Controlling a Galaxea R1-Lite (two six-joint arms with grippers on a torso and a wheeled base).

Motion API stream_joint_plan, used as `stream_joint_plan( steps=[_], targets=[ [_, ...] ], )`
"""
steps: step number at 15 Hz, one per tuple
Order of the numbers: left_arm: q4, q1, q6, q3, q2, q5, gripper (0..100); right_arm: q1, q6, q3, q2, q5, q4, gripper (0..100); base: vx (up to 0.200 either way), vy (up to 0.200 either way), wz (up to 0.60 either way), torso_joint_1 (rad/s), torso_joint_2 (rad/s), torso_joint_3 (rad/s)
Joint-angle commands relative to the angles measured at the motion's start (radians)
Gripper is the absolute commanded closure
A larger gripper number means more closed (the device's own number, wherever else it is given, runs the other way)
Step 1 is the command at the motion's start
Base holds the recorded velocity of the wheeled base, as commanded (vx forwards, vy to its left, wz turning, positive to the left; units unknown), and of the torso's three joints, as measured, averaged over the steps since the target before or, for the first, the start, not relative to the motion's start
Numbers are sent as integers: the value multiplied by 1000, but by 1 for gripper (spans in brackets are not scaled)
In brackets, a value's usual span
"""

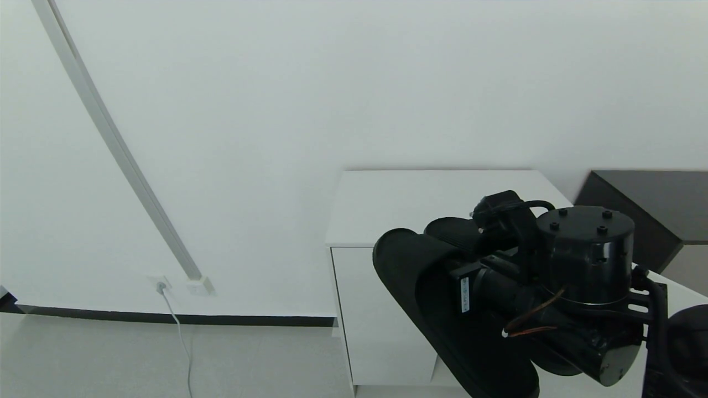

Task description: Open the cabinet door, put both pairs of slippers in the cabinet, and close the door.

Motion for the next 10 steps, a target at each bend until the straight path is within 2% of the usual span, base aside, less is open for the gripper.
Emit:
stream_joint_plan(
  steps=[1, 10],
  targets=[
    [0, 1, -1, 0, 0, 0, 100, 1, 0, 0, 4, 0, -1, 100, 0, -200, 0, 2, 2, 2],
    [0, 1, -1, 0, 0, 0, 100, 2, 0, 1, 3, -2, -1, 100, 0, -200, 0, 2, 3, 1]
  ],
)
